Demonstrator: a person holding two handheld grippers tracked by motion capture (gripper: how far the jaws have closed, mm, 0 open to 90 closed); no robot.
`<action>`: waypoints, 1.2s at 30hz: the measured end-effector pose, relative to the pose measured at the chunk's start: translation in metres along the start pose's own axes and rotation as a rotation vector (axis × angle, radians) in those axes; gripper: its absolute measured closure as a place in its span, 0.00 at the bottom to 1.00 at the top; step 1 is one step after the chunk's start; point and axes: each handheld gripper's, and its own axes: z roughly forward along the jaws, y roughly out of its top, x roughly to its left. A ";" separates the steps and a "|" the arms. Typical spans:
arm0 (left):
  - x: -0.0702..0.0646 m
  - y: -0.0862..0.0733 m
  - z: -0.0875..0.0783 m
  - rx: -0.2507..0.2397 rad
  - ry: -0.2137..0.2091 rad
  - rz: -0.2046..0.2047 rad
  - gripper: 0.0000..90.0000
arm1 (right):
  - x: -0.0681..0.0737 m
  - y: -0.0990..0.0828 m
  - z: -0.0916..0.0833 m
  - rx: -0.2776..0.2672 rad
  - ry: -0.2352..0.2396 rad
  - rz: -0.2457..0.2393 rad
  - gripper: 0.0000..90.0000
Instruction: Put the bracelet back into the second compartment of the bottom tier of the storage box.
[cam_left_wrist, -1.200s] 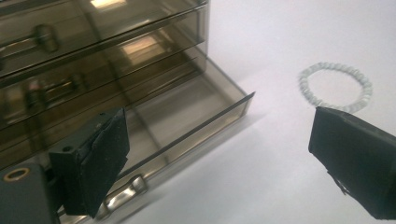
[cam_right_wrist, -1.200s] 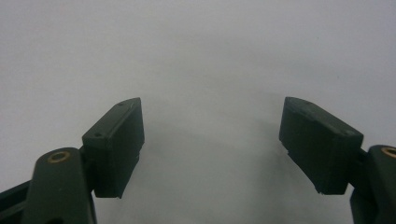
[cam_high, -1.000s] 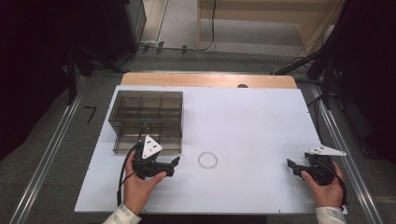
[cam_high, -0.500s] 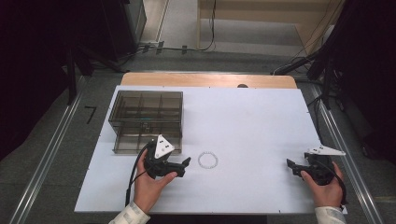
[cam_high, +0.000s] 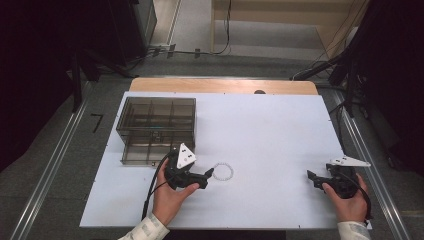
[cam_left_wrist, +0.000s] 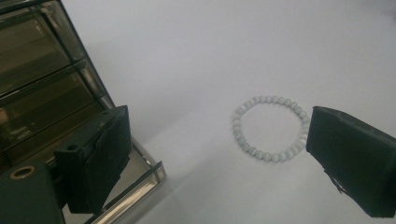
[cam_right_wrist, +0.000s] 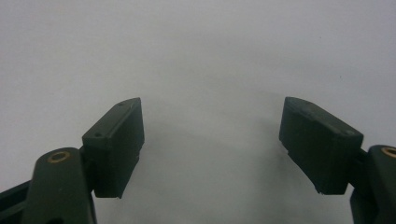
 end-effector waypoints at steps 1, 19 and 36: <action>-0.001 0.001 0.001 0.004 -0.001 0.003 0.09 | 0.000 0.000 0.000 0.000 0.000 0.000 0.23; -0.008 0.006 0.023 0.012 -0.007 0.018 0.14 | 0.000 0.000 0.000 0.000 0.000 0.002 0.23; -0.013 0.006 0.041 0.058 -0.017 0.049 0.22 | 0.000 0.000 0.000 0.001 0.004 0.003 0.23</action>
